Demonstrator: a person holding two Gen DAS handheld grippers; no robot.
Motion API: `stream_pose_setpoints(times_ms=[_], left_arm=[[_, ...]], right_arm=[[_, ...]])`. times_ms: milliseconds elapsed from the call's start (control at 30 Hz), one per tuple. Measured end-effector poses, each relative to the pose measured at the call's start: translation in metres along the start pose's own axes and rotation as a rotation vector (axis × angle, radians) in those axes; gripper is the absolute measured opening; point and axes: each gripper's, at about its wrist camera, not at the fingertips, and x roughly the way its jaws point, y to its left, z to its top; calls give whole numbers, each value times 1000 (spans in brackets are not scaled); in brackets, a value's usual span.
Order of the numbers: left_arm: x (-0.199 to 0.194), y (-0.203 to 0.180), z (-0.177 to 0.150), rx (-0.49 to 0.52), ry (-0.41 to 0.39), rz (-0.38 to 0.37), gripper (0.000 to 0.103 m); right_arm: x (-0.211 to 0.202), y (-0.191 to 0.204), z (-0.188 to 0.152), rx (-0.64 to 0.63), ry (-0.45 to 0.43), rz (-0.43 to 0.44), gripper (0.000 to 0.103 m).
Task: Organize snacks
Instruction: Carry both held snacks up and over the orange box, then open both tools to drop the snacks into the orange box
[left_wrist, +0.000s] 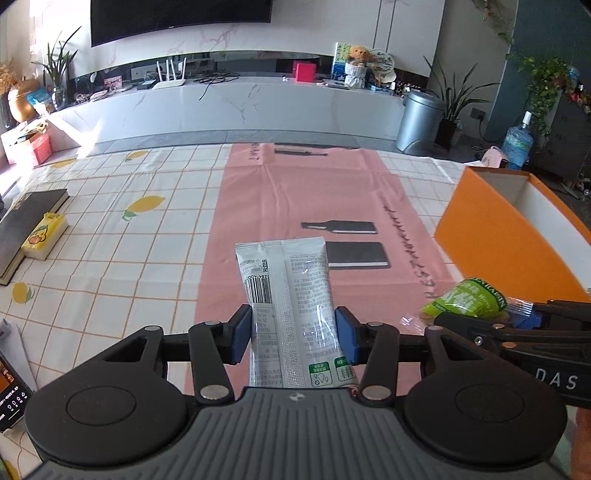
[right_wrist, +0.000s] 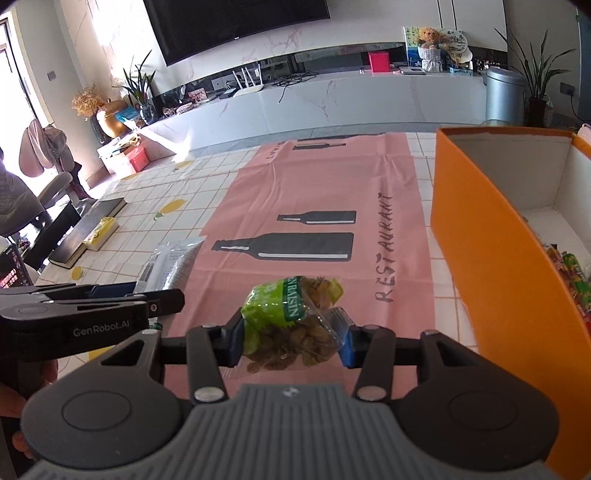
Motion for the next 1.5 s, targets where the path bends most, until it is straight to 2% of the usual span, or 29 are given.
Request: stream_pose_setpoints(times_ms=[200,367,533,767,867,1167,1500], left_arm=[[-30,-42,15,31,-63,-96,54],[-42,-79,26,60,-74,-186,54],[-43,-119,43,83,-61,-294,54],[-26,-182,79,199,-50,-336,54],[-11,-209,87,253,-15,-358,54],[45,-249,85,325,109,-385,54],[91,-270,82,469,206,-297,54]], right_arm=[[-54,-19,2,-20,-72,-2,46],[-95,-41,7,-59,-112,-22,46],[-126,-74,21,-88,-111,-53,46],[-149,-123,50,-154,-76,-157,46],[-148,-141,59,-207,-43,-198,46],[-110,-191,63,-226,108,-206,46],[-54,-221,62,-226,210,-246,47]])
